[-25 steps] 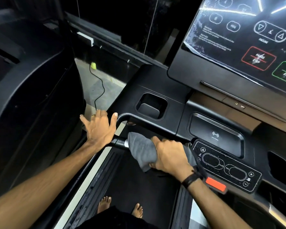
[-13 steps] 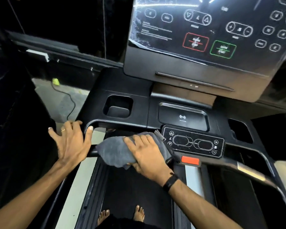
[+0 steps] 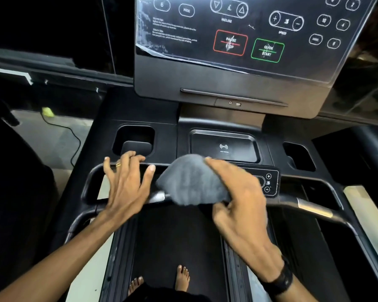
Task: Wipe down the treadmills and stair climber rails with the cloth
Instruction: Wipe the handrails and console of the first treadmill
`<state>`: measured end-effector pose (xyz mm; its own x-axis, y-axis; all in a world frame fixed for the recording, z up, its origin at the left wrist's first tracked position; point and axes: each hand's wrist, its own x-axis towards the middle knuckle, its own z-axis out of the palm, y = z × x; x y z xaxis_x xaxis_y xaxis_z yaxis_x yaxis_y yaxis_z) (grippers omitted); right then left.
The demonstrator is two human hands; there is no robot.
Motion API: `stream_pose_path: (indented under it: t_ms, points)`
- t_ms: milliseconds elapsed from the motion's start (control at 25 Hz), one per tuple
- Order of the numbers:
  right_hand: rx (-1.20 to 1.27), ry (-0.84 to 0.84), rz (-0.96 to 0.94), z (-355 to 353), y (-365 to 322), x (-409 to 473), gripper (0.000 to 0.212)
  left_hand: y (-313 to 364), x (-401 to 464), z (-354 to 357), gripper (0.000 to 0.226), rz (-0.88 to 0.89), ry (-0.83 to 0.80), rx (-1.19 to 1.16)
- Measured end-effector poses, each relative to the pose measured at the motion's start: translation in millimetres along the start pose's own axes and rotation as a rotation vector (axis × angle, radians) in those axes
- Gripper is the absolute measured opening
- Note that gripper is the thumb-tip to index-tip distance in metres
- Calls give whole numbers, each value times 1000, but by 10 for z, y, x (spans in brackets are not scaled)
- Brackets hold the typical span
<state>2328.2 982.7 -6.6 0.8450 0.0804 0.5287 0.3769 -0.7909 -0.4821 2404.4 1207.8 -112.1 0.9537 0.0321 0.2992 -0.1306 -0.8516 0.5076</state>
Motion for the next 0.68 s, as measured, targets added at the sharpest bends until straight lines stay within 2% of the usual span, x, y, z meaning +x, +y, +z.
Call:
stream_pose_path:
  t_ms: [80,200,240,400,520,680]
  points:
    - [-158,80,76,66,66,-30,73,93,-8,90,60,28,-34,11]
    - [-380,-179,231,460,199,-128,79,109,-22,156,56,52,-57,44]
    - [-411,-216,242,596,269,-166,82,105,-27,157,53,63,-44,46]
    - [-372,-136,166,798,526,-187,76,118,-57,142,40,125,4,79]
    - [-417,-152,55,685,800,-34,73,141,-33,125,42,148,-64,64]
    - [-526,-63,239,422,1158,202,72,143,-13,112,47,149,-154,50]
